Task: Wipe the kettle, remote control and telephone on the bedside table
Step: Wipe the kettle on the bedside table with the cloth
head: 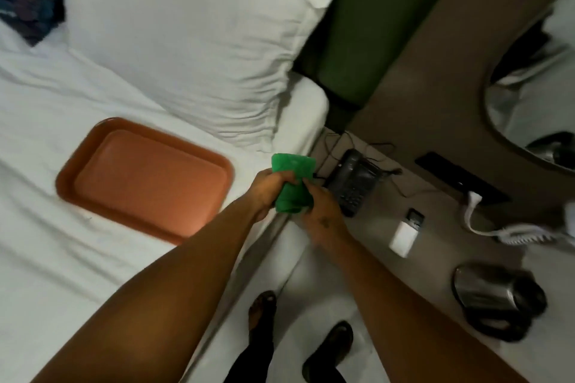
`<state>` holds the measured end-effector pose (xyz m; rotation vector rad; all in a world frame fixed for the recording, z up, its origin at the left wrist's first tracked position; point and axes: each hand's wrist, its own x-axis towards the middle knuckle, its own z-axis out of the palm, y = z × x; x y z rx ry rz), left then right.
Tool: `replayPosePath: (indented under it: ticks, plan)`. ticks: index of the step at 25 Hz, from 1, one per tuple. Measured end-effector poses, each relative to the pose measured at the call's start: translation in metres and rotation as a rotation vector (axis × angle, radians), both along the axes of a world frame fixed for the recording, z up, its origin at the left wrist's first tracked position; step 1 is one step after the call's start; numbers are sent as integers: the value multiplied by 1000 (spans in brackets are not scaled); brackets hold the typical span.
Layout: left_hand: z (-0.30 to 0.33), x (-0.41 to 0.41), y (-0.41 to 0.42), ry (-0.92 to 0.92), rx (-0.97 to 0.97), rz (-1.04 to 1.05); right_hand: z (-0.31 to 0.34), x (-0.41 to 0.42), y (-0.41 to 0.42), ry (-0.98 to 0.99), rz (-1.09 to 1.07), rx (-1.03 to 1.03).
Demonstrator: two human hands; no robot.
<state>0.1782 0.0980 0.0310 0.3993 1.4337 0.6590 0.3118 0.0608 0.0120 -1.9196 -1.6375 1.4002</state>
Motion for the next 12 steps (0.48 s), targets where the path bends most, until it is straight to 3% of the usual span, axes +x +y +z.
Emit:
replayPosePath:
  ticks: [3, 7, 12]
  plan:
    - [-12, 105, 1, -8, -5, -156, 13, 95, -22, -108, -138, 47]
    - [-53, 246, -25, -11, -1, -287, 2, 245, -74, -179, -512, 82]
    - [-114, 379, -83, -25, -51, -260, -67, 436, -125, -471, -520, 89]
